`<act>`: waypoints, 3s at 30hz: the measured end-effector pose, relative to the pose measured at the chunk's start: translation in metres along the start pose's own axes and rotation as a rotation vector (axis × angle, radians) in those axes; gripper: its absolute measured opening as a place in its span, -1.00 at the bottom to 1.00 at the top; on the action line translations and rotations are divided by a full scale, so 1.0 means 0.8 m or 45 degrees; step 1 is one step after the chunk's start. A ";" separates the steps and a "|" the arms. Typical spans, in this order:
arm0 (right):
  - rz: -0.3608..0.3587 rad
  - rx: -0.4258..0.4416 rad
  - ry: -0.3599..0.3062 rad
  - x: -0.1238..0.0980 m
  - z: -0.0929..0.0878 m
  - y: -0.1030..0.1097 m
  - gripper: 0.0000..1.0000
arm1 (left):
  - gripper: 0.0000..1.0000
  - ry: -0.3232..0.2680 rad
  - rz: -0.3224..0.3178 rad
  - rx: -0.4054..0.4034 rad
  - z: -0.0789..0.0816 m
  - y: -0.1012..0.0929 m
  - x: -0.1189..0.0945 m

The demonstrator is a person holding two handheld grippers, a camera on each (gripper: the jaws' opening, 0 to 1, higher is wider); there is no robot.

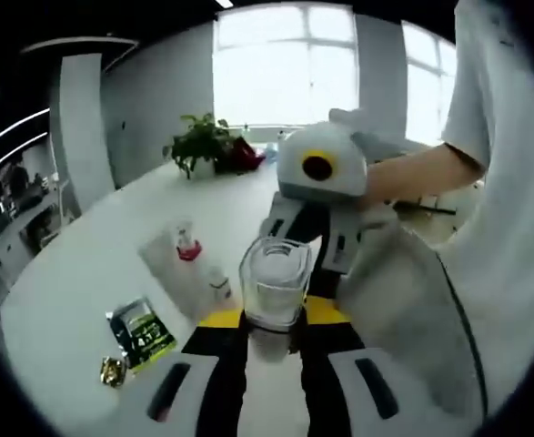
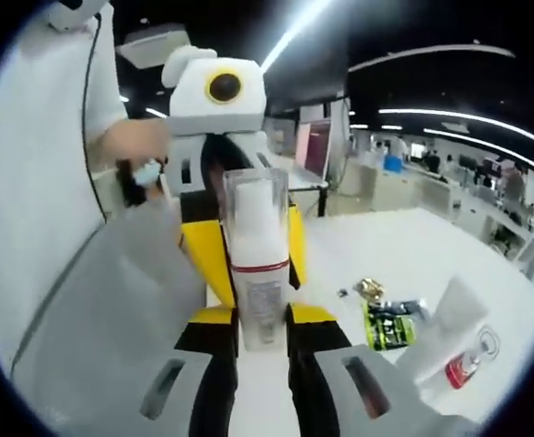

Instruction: Arrange the skincare products in the storage area until every visible bottle or jar stands upright without overlapping.

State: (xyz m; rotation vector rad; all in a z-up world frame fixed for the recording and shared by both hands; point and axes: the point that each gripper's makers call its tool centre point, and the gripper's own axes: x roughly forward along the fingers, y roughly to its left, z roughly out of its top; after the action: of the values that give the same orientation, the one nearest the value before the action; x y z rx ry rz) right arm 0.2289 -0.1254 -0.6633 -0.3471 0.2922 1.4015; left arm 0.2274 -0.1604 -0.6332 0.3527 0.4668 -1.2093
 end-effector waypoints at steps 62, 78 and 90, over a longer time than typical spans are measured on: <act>-0.224 0.094 0.327 0.034 -0.184 -0.076 -0.61 | -0.68 0.130 -0.121 0.051 -0.136 0.071 0.133; -0.243 0.142 0.345 0.030 -0.188 -0.080 -0.49 | -0.69 0.121 -0.128 0.103 -0.134 0.073 0.137; -0.298 0.155 0.437 -0.008 -0.198 -0.075 -0.37 | -0.72 0.133 -0.150 0.121 -0.142 0.079 0.146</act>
State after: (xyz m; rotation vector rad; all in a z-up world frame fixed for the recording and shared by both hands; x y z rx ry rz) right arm 0.2884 -0.2034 -0.8014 -0.5054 0.5964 1.0851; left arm 0.3022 -0.1779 -0.7898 0.4764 0.5273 -1.3347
